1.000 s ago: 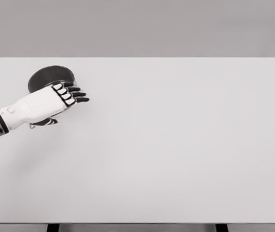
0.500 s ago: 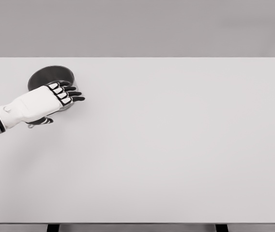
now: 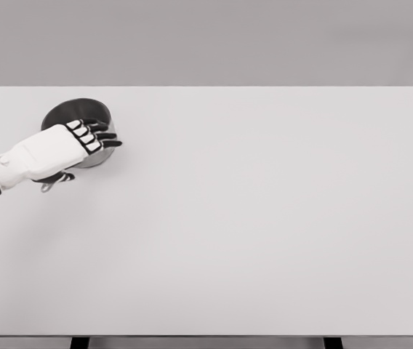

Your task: Rotate pot handle

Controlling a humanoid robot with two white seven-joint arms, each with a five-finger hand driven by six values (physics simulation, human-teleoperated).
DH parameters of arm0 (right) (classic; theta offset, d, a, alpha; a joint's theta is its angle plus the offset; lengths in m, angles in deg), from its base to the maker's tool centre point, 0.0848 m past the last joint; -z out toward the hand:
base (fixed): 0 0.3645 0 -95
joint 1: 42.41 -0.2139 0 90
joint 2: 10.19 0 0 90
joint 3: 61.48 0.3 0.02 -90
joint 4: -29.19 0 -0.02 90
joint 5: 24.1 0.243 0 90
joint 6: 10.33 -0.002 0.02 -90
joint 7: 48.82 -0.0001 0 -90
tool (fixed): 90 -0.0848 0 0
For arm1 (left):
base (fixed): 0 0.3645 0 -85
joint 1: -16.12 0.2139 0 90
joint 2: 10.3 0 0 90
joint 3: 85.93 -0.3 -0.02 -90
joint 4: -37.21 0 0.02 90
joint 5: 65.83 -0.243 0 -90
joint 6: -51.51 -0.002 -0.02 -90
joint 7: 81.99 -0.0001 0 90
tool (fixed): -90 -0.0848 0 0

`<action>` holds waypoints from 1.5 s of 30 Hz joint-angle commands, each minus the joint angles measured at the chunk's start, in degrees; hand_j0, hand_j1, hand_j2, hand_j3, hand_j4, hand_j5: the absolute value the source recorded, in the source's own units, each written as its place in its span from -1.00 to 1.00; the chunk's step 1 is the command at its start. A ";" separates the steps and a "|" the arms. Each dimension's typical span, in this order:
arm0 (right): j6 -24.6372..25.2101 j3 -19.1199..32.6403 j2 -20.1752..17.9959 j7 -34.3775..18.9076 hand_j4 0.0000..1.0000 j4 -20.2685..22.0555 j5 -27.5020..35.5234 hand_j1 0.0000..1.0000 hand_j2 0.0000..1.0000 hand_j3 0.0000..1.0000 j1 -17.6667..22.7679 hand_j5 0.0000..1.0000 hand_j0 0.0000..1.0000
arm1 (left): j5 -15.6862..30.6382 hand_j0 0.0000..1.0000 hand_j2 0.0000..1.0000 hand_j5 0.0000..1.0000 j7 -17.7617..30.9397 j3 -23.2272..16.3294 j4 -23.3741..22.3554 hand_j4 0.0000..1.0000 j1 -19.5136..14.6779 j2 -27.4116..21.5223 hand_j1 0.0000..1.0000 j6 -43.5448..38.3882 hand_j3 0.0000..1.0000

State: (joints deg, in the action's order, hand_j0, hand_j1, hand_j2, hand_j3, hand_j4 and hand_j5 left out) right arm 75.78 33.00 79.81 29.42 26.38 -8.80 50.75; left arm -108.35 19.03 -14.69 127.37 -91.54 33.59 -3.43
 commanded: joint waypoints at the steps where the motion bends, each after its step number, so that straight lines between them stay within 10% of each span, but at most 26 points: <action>1: 0.02 0.00 0.00 -0.01 1.00 0.00 -0.01 1.00 1.00 1.00 0.00 1.00 1.00 | 0.33 1.00 1.00 1.00 -0.04 0.22 -0.34 1.00 0.00 -0.38 1.00 -0.06 1.00; 45: -0.06 0.00 0.00 -0.01 1.00 0.00 -0.01 1.00 1.00 1.00 0.00 1.00 1.00 | -0.11 1.00 1.00 1.00 -0.39 4.96 -11.41 1.00 0.00 -2.40 1.00 -0.06 1.00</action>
State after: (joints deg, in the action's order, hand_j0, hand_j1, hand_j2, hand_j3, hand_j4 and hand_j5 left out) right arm 75.75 33.00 79.81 29.42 26.38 -8.80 50.75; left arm -108.78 18.71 -9.93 116.88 -91.54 31.19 -3.44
